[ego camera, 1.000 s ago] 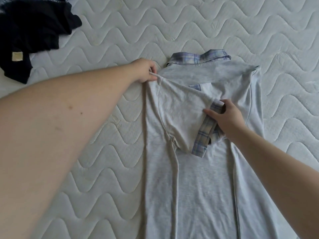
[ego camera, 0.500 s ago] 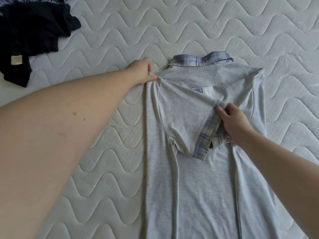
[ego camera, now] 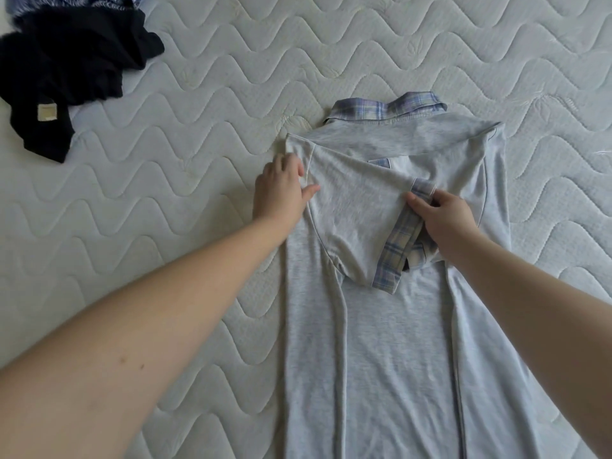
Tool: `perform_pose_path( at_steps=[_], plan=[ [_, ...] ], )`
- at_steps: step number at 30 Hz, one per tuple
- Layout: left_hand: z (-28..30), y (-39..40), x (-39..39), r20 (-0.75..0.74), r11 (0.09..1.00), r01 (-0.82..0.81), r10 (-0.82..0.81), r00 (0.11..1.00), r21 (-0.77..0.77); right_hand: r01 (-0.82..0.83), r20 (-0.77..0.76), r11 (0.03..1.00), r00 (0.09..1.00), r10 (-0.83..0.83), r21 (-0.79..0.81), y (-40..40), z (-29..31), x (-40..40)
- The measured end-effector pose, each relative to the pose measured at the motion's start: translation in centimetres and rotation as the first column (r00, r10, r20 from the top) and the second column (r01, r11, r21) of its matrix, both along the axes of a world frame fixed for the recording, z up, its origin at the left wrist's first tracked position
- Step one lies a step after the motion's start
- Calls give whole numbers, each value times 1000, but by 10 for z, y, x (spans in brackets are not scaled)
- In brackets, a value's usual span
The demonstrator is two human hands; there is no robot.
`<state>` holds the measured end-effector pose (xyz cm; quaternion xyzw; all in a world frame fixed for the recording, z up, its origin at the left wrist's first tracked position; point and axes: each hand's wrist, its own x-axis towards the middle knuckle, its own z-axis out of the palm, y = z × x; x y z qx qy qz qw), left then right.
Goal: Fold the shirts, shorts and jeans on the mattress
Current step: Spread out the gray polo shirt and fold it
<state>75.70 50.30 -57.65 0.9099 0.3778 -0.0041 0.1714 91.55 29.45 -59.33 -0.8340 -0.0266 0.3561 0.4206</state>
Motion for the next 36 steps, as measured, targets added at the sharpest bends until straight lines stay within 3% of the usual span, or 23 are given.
perform_pose_path(
  at_steps=[4, 7, 12, 15, 19, 22, 26, 30, 33, 36],
  plan=[
    [-19, -34, -31, 106, 991, 123, -128, 986, 59, -88, 42, 995, 995, 90, -56, -6, 8, -4],
    [-37, -46, -48, -27, 981, 195, -196, 980, -21, -162, 118, 977, 977, 180, -142, -12, 8, -16],
    [-52, -44, -57, -170, 986, 160, -164, 972, -36, -70, 185, 991, 979, 90, -114, -11, 9, -24],
    [-56, -37, -57, -271, 980, 199, -194, 943, -11, -61, 181, 982, 979, 93, -177, -13, 5, -23],
    [-56, -36, -56, -251, 975, 220, -205, 946, 33, -51, 175, 975, 980, 90, -215, -13, 3, -21],
    [-54, -36, -53, -251, 975, 218, -199, 947, 48, -125, 280, 961, 940, 194, -246, -6, 10, -29],
    [-45, -37, -46, -230, 979, 197, -180, 956, 54, -285, 501, 950, 808, 311, -130, 3, 27, -56],
    [-26, -25, -31, -23, 990, 127, -125, 992, 65, -560, 718, 824, 538, 442, -88, 8, 33, -90],
    [-10, -15, -17, 74, 978, -118, 132, 988, -171, -707, 699, 677, 379, 606, -204, 7, 22, -109],
    [-2, -18, -10, -16, 741, -385, 452, 892, -551, -724, 732, 635, 276, 623, -268, 6, 13, -126]
  ],
)
